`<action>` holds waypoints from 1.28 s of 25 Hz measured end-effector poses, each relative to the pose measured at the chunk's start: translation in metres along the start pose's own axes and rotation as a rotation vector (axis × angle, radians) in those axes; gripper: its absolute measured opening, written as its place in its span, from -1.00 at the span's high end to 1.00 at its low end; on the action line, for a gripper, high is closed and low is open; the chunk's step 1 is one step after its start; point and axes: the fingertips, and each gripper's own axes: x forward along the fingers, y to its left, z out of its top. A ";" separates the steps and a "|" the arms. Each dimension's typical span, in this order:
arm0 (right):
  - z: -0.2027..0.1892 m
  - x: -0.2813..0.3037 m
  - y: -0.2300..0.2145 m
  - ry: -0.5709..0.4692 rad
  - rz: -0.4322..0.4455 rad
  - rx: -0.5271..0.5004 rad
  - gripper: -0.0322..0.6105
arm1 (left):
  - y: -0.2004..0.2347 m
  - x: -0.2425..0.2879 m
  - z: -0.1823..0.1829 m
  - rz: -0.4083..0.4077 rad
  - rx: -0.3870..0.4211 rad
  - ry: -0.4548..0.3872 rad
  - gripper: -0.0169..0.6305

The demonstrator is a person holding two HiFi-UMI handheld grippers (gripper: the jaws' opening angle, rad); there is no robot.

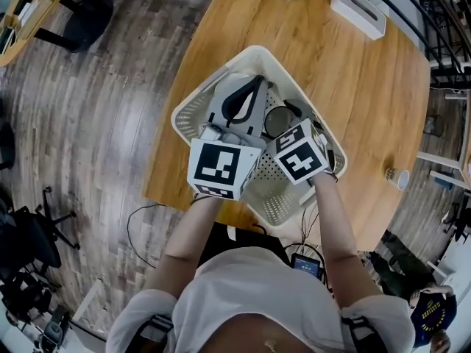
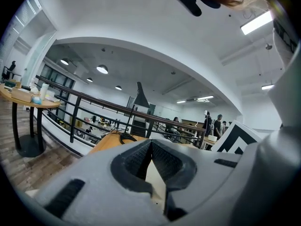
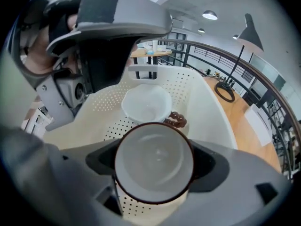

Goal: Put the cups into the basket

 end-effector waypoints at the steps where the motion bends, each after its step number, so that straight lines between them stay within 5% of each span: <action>1: 0.000 0.003 -0.001 0.007 0.001 -0.015 -0.43 | 0.004 0.001 -0.002 0.006 -0.002 0.005 0.92; 32: -0.007 0.033 0.005 0.017 0.060 0.034 -0.44 | 0.010 0.007 -0.029 0.014 -0.023 0.051 0.92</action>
